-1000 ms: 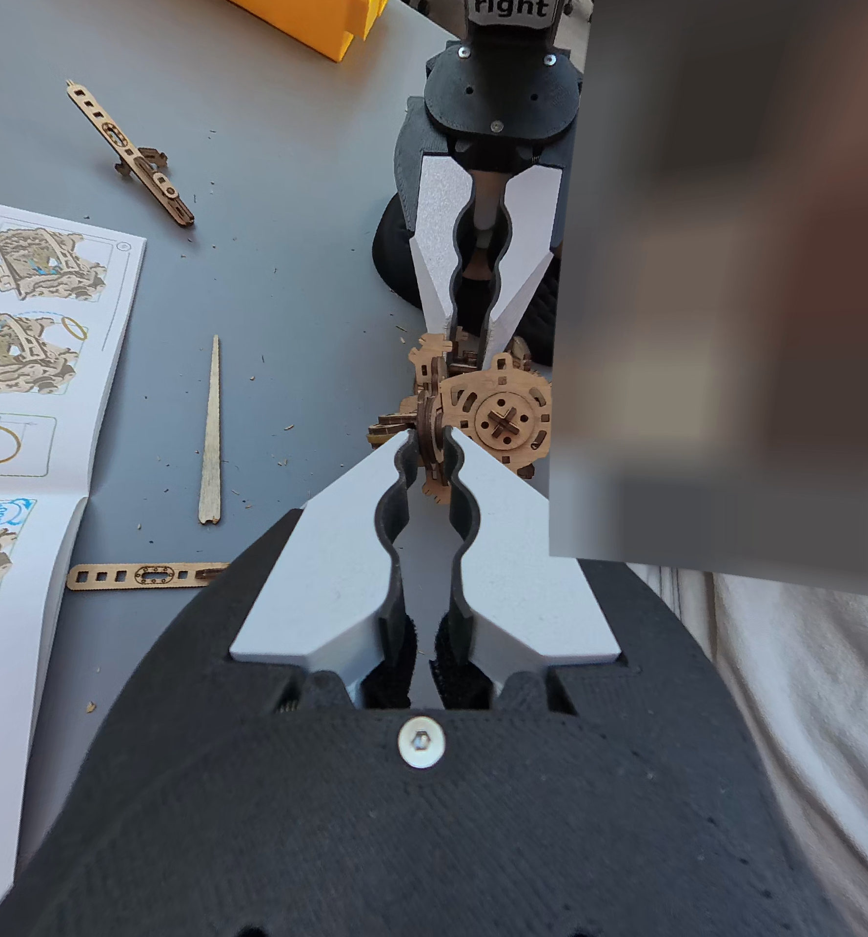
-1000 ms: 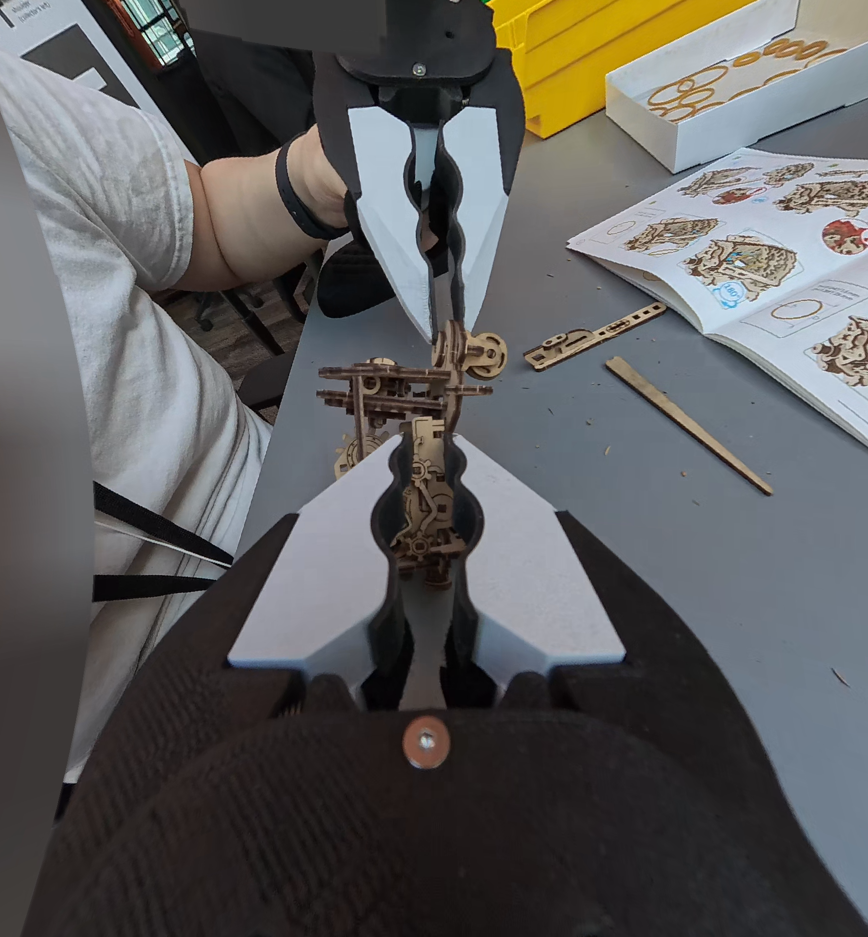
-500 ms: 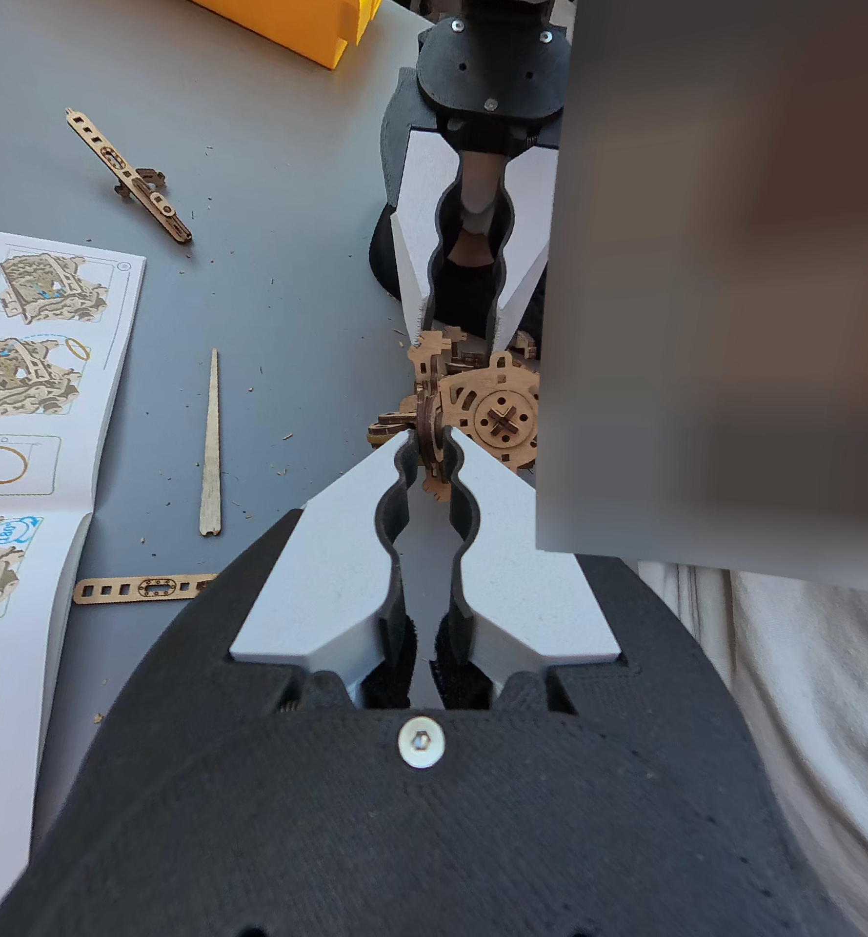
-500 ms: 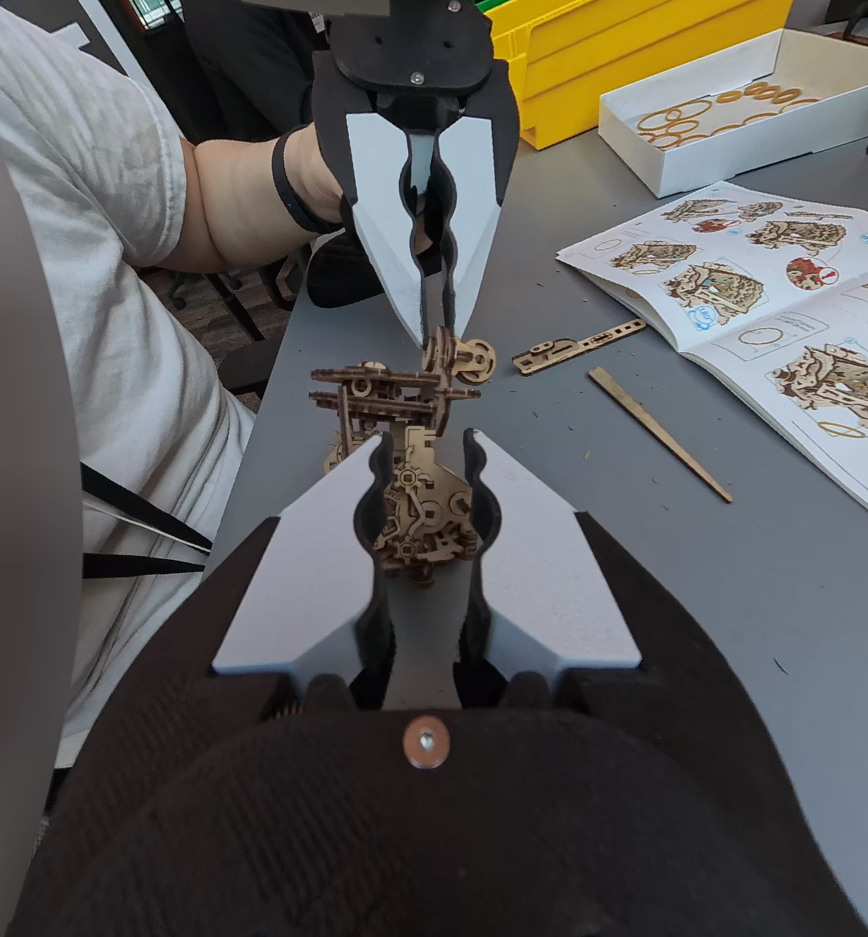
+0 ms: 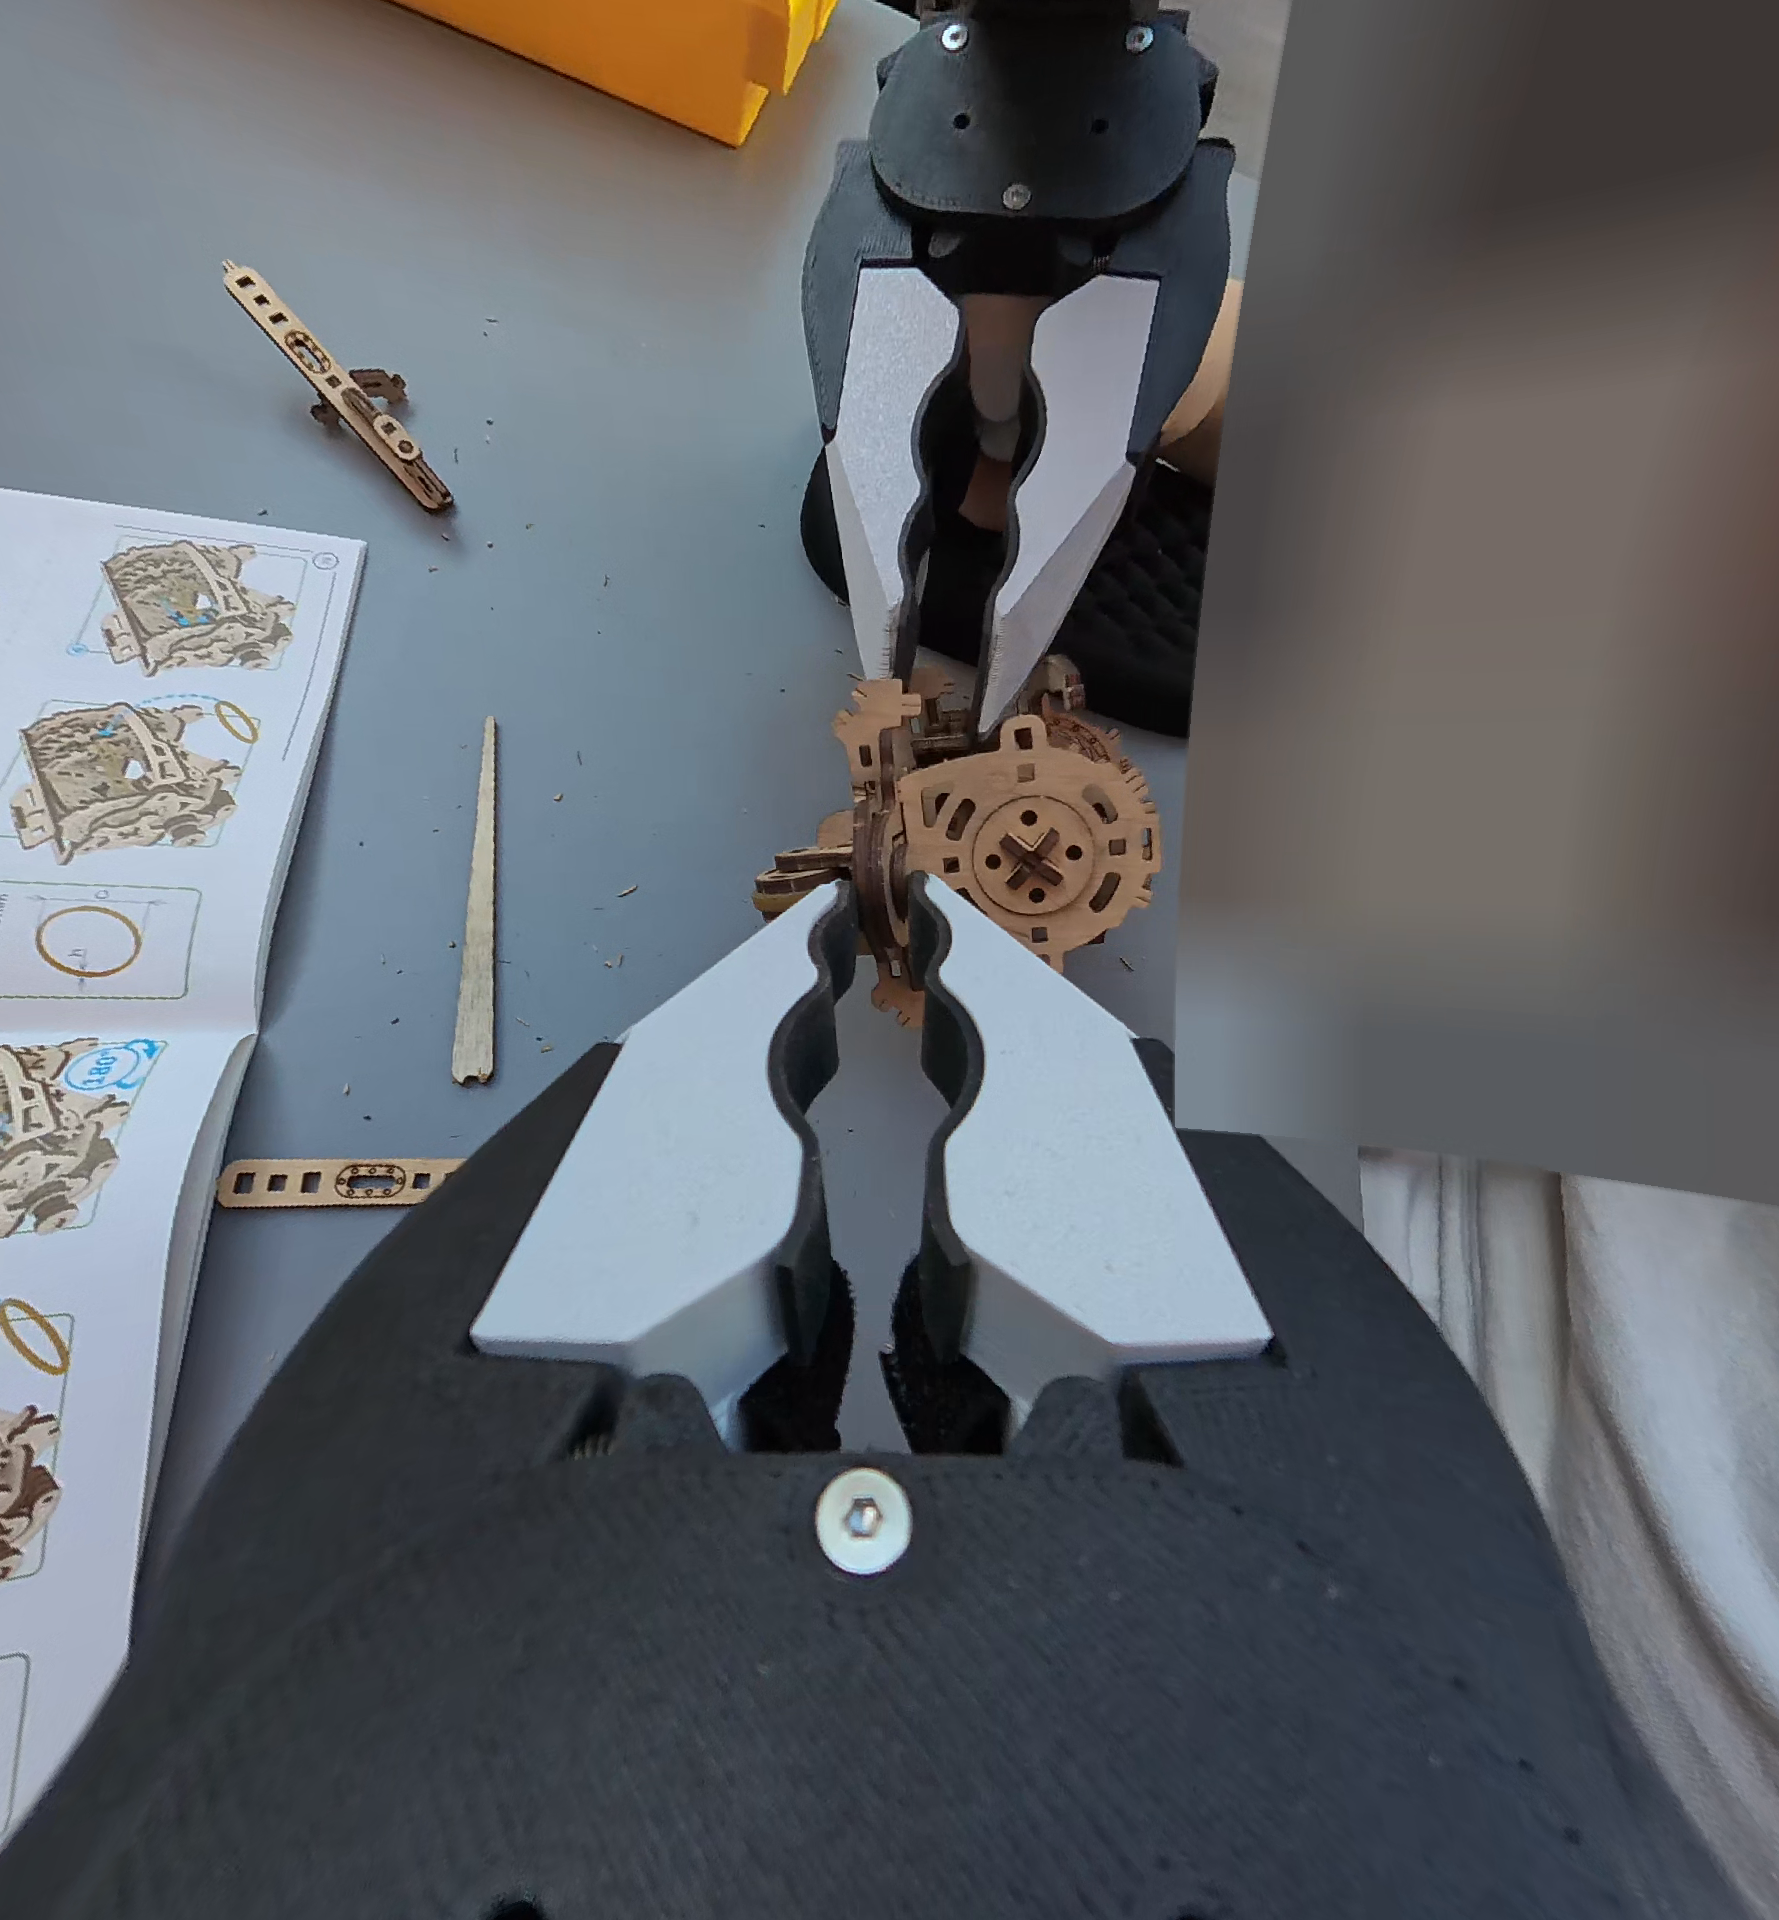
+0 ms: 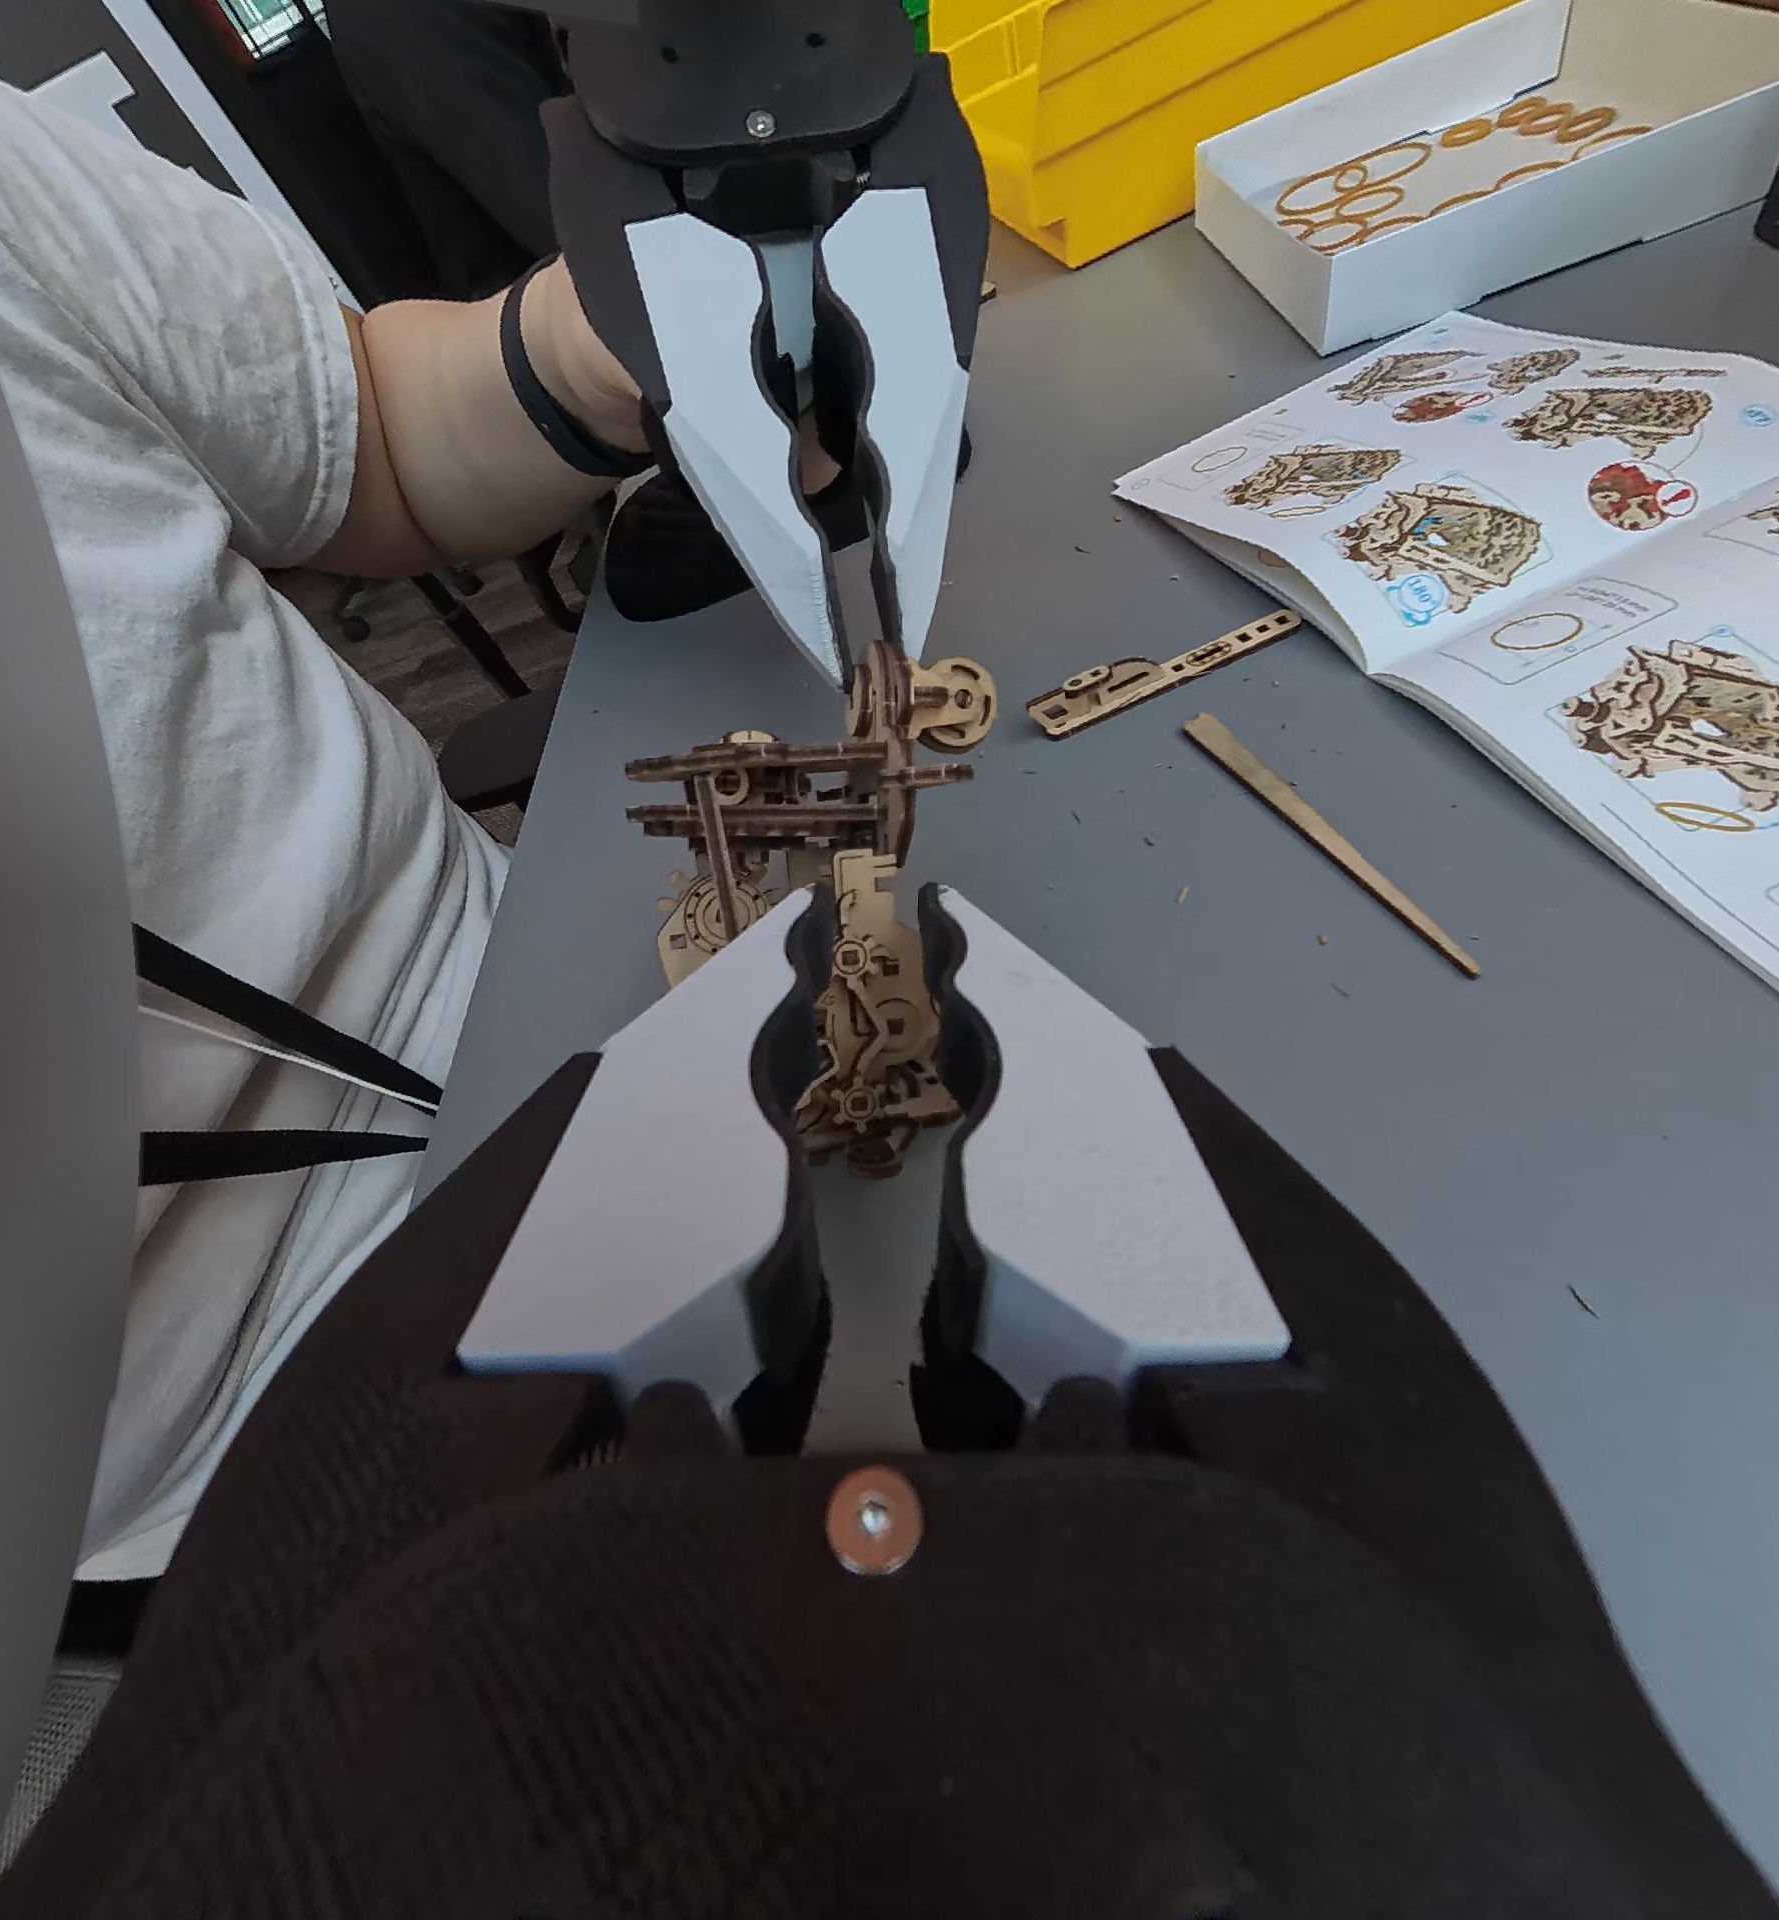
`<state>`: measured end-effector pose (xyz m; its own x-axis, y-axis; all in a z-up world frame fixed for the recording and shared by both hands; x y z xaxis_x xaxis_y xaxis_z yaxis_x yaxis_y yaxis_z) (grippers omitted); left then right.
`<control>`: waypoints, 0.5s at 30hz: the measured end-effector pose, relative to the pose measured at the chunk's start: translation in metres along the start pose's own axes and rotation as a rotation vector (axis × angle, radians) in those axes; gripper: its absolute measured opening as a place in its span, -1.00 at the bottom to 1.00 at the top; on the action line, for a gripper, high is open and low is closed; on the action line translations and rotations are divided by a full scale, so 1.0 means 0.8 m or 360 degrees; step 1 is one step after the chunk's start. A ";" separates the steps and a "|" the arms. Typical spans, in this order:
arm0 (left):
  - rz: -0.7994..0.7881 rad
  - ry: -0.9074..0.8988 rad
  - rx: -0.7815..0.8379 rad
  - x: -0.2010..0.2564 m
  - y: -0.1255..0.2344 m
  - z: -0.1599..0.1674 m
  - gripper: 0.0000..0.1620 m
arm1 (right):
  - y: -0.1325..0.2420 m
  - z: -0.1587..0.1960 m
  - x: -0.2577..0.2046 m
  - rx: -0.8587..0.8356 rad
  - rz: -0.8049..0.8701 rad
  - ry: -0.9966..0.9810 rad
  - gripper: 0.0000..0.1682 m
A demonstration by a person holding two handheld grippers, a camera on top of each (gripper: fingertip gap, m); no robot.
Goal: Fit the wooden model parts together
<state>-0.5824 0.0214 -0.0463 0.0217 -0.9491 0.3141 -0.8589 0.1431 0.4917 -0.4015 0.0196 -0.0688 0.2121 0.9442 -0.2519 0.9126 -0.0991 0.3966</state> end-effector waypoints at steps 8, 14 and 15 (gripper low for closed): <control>-0.0049 0.0056 0.0054 0.003 -0.002 0.001 -0.91 | 0.001 -0.002 -0.001 -0.0007 -0.0076 -0.0123 -0.82; -0.0096 0.0057 0.0091 0.006 -0.004 0.002 -0.91 | -0.007 0.005 0.002 -0.0079 -0.0088 -0.0227 -0.84; -0.0103 0.0057 0.0095 0.007 -0.004 0.002 -0.91 | -0.006 0.004 0.002 -0.0071 -0.0089 -0.0240 -0.83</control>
<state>-0.5801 0.0156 -0.0473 0.0956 -0.9450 0.3129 -0.8840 0.0639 0.4631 -0.4046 0.0209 -0.0741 0.2148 0.8897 -0.4029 0.9086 -0.0307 0.4166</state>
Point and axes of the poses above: each gripper's, where its closed fingertips meet, y back along the fingers, z out of its underside, x = y × z across the jaws, the point moved 8 cm from there along y, back along the fingers, and after that the axes turned 8 degrees about z, right-handed, at the moved point
